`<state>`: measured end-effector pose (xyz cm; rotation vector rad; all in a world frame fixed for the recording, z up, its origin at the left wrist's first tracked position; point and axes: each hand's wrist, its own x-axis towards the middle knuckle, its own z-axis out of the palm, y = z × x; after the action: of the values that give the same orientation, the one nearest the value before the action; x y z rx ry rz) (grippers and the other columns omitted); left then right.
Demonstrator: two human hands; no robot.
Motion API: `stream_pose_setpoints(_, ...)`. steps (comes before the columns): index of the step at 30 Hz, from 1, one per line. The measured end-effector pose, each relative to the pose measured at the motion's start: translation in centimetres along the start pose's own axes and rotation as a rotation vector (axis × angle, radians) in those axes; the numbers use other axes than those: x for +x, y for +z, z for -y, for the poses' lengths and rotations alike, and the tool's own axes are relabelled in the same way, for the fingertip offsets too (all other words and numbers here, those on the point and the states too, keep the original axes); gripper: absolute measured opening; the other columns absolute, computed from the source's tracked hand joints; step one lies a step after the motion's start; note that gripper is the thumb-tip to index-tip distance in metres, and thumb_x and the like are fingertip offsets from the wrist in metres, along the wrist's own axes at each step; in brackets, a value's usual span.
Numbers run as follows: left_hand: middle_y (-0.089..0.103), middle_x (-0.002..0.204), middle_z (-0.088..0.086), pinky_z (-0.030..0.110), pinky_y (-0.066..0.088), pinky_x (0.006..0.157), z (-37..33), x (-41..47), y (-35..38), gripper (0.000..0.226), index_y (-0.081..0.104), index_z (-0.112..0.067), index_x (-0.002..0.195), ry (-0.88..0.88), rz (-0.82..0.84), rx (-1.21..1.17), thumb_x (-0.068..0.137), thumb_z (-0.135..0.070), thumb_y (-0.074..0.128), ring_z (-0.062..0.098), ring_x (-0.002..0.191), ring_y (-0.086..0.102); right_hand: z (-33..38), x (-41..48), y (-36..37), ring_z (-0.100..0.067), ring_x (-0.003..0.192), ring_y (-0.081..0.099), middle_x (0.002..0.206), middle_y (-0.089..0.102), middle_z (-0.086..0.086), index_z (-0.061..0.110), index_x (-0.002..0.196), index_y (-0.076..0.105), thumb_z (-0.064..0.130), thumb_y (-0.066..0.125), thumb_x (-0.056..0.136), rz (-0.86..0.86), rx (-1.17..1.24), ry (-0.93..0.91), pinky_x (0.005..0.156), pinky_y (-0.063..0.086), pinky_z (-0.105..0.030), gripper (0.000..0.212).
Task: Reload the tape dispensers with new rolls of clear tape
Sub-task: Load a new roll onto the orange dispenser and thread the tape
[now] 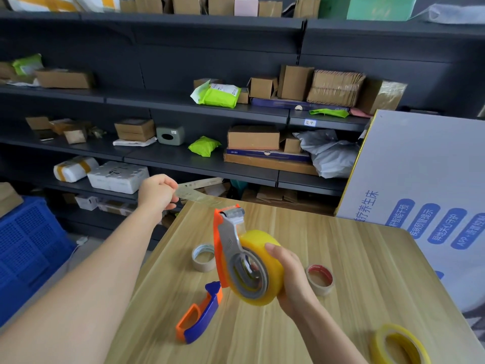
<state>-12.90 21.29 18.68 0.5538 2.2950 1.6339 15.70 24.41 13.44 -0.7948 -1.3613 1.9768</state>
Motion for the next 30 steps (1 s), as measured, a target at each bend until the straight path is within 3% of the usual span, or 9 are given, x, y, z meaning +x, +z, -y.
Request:
stream_pose_setpoints(4, 0.063, 0.078, 0.01, 0.032, 0.054, 0.057, 1.3, -0.8, 0.8, 0.032, 0.064, -0.011, 0.07, -0.056, 0.071, 0.012, 0.089, 0.005, 0.044, 0.021, 0.067, 0.06, 0.5, 0.1, 0.1, -0.031, 0.08, 0.069, 0.083, 0.075, -0.014, 0.019, 0.071, 0.081, 0.038, 0.064, 0.065, -0.062, 0.135, 0.068, 0.087, 0.052, -0.05, 0.026)
stream_pose_setpoints(7, 0.064, 0.078, 0.014, 0.033, 0.051, 0.053, 2.8, -1.7, 1.9, 0.03, 0.065, -0.008, 0.073, -0.14, 0.155, -0.01, 0.088, 0.006, 0.043, 0.023, 0.063, 0.058, 1.2, 0.3, 0.1, -0.034, 0.087, 0.067, 0.092, 0.074, -0.015, 0.014, 0.094, 0.074, 0.037, 0.071, 0.068, -0.11, 0.213, 0.079, 0.09, 0.051, -0.051, 0.034)
stream_pose_setpoints(12, 0.063, 0.095, 0.013, 0.031, 0.05, 0.054, 5.0, -5.6, 4.6, 0.03, 0.062, -0.008, 0.084, -0.313, 0.333, -0.057, 0.096, 0.0, 0.037, 0.021, 0.071, 0.058, 2.0, 1.0, 0.5, -0.033, 0.09, 0.069, 0.091, 0.075, -0.009, 0.021, 0.099, 0.07, 0.037, 0.063, 0.085, -0.154, 0.318, 0.092, 0.089, 0.054, -0.053, 0.023)
stream_pose_setpoints(15, 0.064, 0.104, 0.015, 0.032, 0.052, 0.062, 5.5, -8.2, 5.7, 0.015, 0.063, -0.005, 0.097, -0.439, 0.4, -0.171, 0.096, -0.009, 0.049, 0.023, 0.078, 0.061, 2.0, 1.3, 0.8, -0.034, 0.095, 0.069, 0.094, 0.076, -0.008, 0.023, 0.108, 0.069, 0.04, 0.064, 0.085, -0.178, 0.325, 0.082, 0.092, 0.052, -0.056, 0.028)
stream_pose_setpoints(18, 0.063, 0.101, 0.014, 0.035, 0.052, 0.067, 5.4, -10.6, 6.3, 0.014, 0.06, -0.004, 0.103, -0.498, 0.525, -0.265, 0.096, -0.011, 0.05, 0.026, 0.086, 0.061, 2.2, 1.4, 1.1, -0.033, 0.097, 0.069, 0.097, 0.075, -0.008, 0.025, 0.108, 0.069, 0.041, 0.066, 0.084, -0.209, 0.337, 0.074, 0.09, 0.053, -0.052, 0.029)
stream_pose_setpoints(21, 0.067, 0.094, 0.011, 0.035, 0.052, 0.067, 5.4, -12.7, 7.0, 0.016, 0.064, -0.01, 0.095, -0.531, 0.659, -0.378, 0.093, -0.016, 0.05, 0.025, 0.083, 0.061, 2.3, 1.4, 1.3, -0.034, 0.102, 0.069, 0.105, 0.074, -0.012, 0.022, 0.112, 0.07, 0.042, 0.068, 0.082, -0.233, 0.326, 0.086, 0.089, 0.054, -0.051, 0.037)
stream_pose_setpoints(26, 0.072, 0.084, 0.008, 0.036, 0.049, 0.073, 5.6, -14.3, 7.9, 0.019, 0.067, -0.015, 0.085, -0.588, 0.667, -0.481, 0.091, -0.018, 0.05, 0.026, 0.084, 0.063, 2.5, 1.1, 1.6, -0.035, 0.1, 0.07, 0.108, 0.073, -0.015, 0.017, 0.114, 0.069, 0.043, 0.069, 0.081, -0.303, 0.301, 0.112, 0.081, 0.058, -0.049, 0.042)
stream_pose_setpoints(30, 0.071, 0.079, 0.007, 0.034, 0.047, 0.072, 5.9, -15.0, 8.0, 0.019, 0.066, -0.015, 0.084, -0.628, 0.656, -0.521, 0.093, -0.018, 0.05, 0.024, 0.078, 0.061, 2.8, 0.7, 1.7, -0.027, 0.085, 0.071, 0.101, 0.074, -0.013, 0.014, 0.113, 0.068, 0.042, 0.069, 0.083, -0.361, 0.284, 0.107, 0.062, 0.056, -0.034, 0.041)
